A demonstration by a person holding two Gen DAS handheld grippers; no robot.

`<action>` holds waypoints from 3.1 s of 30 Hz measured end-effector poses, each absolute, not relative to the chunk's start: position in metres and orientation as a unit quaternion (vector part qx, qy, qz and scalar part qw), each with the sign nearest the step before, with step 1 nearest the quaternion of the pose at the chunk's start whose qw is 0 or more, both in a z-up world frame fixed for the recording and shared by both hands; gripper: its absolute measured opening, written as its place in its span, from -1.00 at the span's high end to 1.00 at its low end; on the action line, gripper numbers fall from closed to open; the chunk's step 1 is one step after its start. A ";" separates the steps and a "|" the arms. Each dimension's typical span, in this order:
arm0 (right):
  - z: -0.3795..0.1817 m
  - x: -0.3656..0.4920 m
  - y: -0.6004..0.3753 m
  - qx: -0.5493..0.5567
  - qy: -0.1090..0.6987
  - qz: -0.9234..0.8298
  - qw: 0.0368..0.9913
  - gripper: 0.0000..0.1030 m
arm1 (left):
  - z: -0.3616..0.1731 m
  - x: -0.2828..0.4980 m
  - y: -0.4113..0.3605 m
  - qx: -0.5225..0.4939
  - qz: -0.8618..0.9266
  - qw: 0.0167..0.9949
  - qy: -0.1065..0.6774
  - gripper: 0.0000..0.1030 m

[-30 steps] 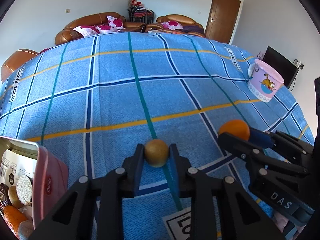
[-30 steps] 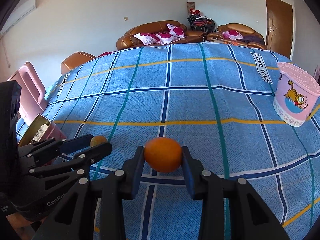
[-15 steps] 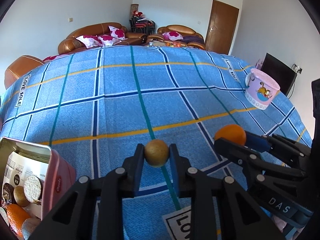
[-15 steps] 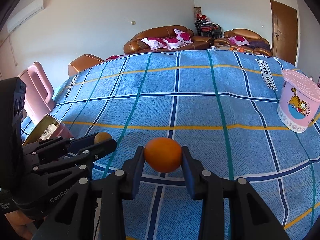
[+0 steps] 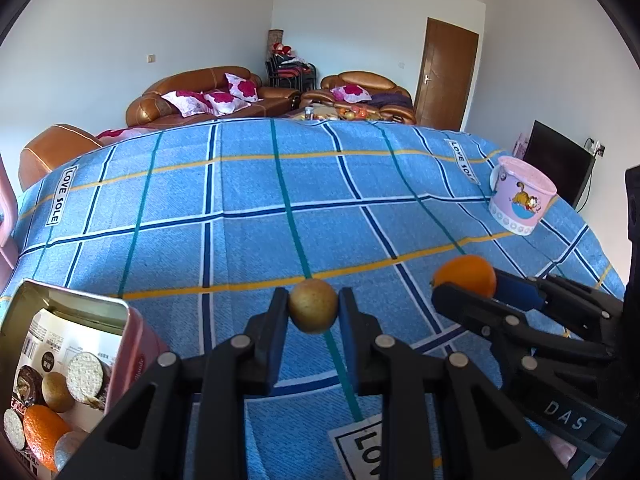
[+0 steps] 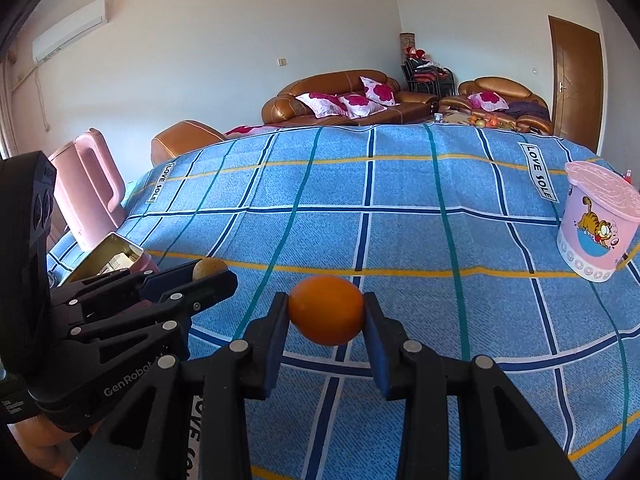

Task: Organize fruits
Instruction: 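Lift and hold the small fruit in the left tool while the right tool holds the orange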

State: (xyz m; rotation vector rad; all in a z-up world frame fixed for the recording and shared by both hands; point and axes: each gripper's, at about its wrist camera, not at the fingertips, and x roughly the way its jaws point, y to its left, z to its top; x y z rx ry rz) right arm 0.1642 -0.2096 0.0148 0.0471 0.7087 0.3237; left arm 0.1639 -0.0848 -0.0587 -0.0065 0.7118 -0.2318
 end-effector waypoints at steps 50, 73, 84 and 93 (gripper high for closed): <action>0.032 0.132 -0.213 0.015 0.251 0.164 0.954 0.25 | -0.039 0.130 -0.081 0.006 -0.093 0.962 0.257 0.49; 0.038 0.119 -0.215 0.008 0.216 0.157 0.964 0.25 | -0.033 0.119 -0.077 0.001 -0.084 0.971 0.225 0.49; 0.042 0.111 -0.215 0.001 0.194 0.154 0.969 0.25 | -0.030 0.110 -0.076 0.002 -0.076 0.977 0.201 0.49; 0.042 0.105 -0.214 -0.001 0.185 0.154 0.971 0.25 | -0.027 0.103 -0.076 0.007 -0.070 0.980 0.186 0.49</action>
